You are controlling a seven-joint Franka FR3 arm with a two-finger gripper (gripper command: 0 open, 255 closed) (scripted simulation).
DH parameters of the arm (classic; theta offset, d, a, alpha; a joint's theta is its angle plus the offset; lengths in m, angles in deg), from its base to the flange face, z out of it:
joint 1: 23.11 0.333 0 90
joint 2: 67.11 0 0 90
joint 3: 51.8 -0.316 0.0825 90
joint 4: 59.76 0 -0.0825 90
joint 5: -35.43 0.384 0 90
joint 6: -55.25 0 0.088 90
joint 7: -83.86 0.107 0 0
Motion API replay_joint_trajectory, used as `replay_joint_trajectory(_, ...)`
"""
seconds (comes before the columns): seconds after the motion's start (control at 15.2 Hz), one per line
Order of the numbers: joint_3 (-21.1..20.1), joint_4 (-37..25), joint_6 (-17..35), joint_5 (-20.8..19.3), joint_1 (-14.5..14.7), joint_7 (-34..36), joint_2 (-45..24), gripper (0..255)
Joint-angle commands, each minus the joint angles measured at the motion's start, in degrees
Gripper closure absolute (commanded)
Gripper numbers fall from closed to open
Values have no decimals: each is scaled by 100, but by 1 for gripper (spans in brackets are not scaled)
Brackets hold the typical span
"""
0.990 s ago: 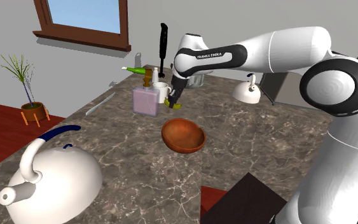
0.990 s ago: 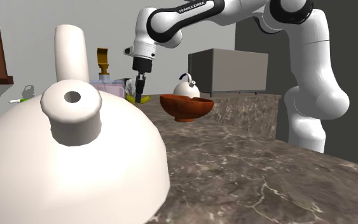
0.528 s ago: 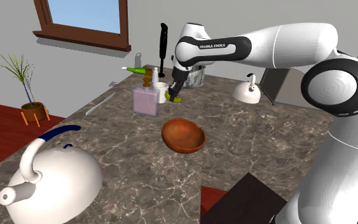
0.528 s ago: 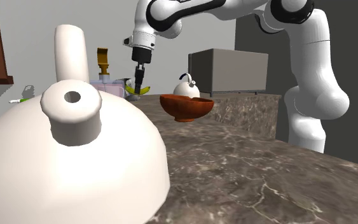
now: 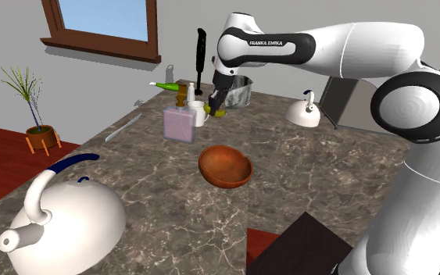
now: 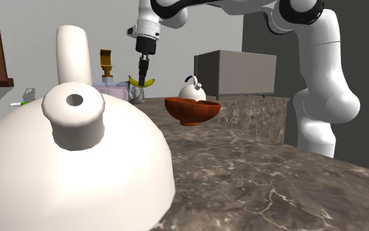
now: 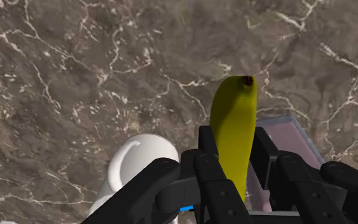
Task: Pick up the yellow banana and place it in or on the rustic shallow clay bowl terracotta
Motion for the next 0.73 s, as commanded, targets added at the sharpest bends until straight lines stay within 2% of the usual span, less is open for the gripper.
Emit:
replay_joint_trajectory(0.0, 1, -191, -171, -2, -1, 5, -22, 255)
replay_joint_trajectory(0.4, 3, -706, -613, -3, -5, 18, -94, 255)
replay_joint_trajectory(0.66, -130, 390, -355, -82, 179, 334, 754, 255)
